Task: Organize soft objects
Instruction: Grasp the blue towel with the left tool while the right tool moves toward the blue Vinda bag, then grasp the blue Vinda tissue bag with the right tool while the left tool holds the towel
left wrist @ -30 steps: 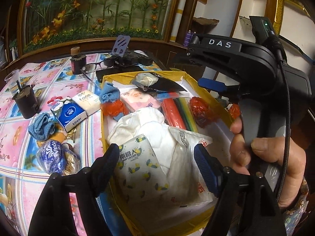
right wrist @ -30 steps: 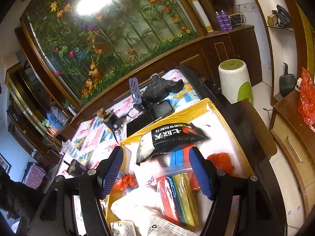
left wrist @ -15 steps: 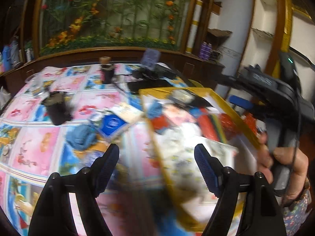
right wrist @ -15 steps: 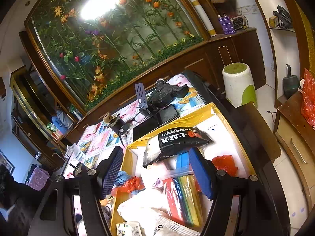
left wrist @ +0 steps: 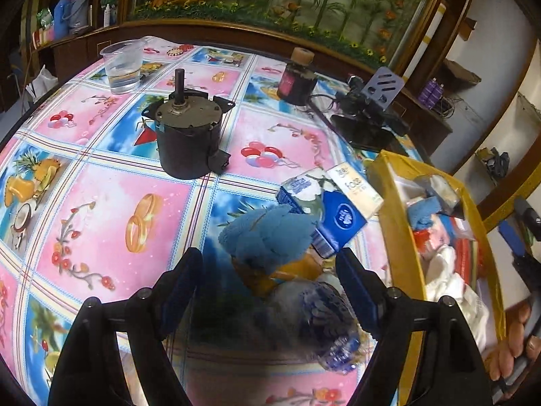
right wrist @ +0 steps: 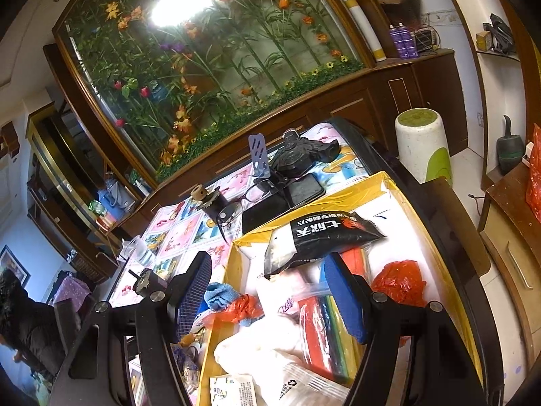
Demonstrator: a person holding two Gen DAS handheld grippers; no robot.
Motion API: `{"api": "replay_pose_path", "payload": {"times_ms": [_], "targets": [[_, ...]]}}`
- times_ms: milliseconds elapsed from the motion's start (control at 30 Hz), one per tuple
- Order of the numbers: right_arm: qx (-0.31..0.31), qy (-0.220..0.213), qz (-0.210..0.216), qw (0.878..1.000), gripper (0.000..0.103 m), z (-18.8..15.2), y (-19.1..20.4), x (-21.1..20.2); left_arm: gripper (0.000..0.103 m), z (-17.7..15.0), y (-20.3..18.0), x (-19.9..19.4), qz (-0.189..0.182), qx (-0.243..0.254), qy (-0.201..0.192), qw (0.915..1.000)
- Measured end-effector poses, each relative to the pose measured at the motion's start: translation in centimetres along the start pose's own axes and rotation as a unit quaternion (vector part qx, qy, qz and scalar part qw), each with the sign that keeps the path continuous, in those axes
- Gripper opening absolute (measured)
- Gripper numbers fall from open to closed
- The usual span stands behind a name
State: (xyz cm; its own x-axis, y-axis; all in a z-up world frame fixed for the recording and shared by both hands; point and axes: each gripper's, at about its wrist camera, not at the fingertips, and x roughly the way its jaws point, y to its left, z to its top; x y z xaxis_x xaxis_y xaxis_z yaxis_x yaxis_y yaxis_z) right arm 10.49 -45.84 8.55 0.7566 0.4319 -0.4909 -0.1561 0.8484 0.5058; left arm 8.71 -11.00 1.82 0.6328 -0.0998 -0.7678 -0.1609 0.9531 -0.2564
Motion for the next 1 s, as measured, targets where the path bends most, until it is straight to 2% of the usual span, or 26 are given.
{"api": "replay_pose_path", "payload": {"times_ms": [100,133,200,300,400,500,567,700,833,900,1000], "targets": [[-0.006,0.000,0.006,1.000,0.073,-0.2,0.4,0.0,0.079,0.4,-0.1,1.1,0.011,0.006,0.002,0.9999],[-0.009,-0.001,0.011,1.000,0.073,-0.3,0.6,0.0,0.076,0.5,-0.1,1.4,0.013,0.008,0.003,0.9999],[-0.017,-0.002,0.021,1.000,0.073,-0.3,1.0,0.1,0.045,0.6,0.3,2.0,0.012,0.003,0.012,0.9999],[-0.036,0.009,0.059,0.998,0.073,-0.7,2.2,0.5,0.043,0.7,1.2,1.8,0.005,-0.014,0.008,0.9999],[-0.067,0.046,0.105,0.991,0.073,-1.7,4.0,1.6,0.043,0.8,2.0,0.4,0.018,-0.022,-0.024,0.9993],[-0.129,0.117,0.154,0.973,0.073,-4.0,7.2,3.5,0.043,1.2,2.5,-1.3,0.034,-0.027,-0.064,0.9970],[-0.178,0.157,0.166,0.957,0.073,-6.1,9.7,4.6,0.043,1.3,2.6,-1.9,0.045,-0.026,-0.080,0.9954],[-0.254,0.193,0.140,0.938,0.074,-9.6,13.2,5.6,0.043,1.4,2.4,-2.4,0.062,-0.013,-0.095,0.9935],[-0.285,0.211,0.109,0.929,0.074,-11.1,15.3,6.5,0.043,1.4,2.0,-2.8,0.078,0.001,-0.108,0.9910],[-0.292,0.231,0.078,0.925,0.074,-11.8,16.1,7.6,0.043,1.5,2.1,-3.0,0.081,0.001,-0.113,0.9903],[-0.313,0.263,0.033,0.912,0.074,-13.0,17.2,9.8,0.043,1.6,2.6,-3.3,0.082,-0.006,-0.117,0.9898]]}}
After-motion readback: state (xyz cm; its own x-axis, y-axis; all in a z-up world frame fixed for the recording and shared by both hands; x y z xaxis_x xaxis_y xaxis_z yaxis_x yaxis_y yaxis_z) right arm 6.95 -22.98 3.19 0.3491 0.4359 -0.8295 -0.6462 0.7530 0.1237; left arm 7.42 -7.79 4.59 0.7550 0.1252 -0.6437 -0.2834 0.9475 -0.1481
